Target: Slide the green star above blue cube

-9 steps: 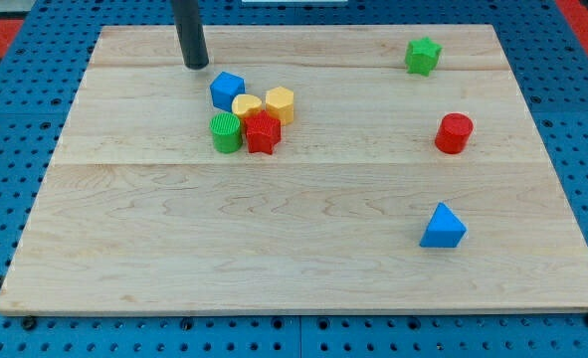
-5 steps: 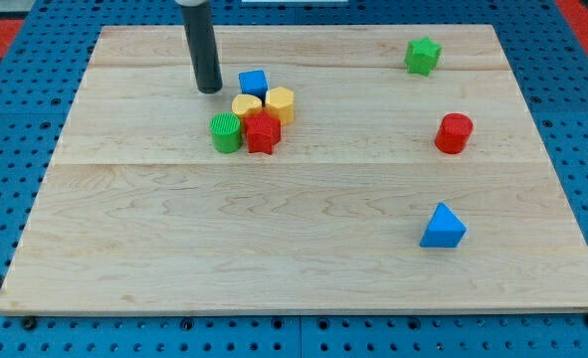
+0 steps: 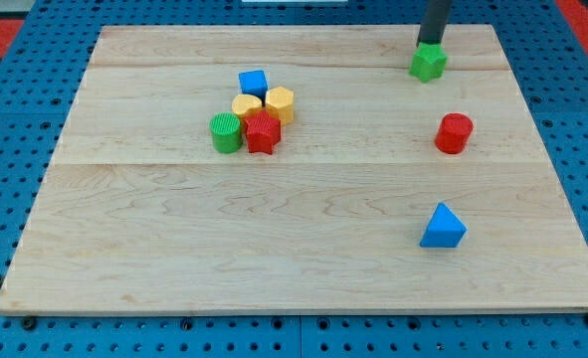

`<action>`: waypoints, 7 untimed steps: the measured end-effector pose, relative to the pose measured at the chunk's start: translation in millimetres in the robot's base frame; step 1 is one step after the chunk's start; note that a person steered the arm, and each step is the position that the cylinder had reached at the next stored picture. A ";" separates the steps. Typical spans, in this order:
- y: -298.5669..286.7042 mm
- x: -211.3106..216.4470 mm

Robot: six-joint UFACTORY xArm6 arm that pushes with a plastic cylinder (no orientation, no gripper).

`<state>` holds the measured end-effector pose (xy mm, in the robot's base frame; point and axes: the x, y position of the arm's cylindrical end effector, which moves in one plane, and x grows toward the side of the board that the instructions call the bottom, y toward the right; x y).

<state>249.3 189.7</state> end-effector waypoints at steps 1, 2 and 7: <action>13.0 13.0; 12.8 39.0; -192.1 20.3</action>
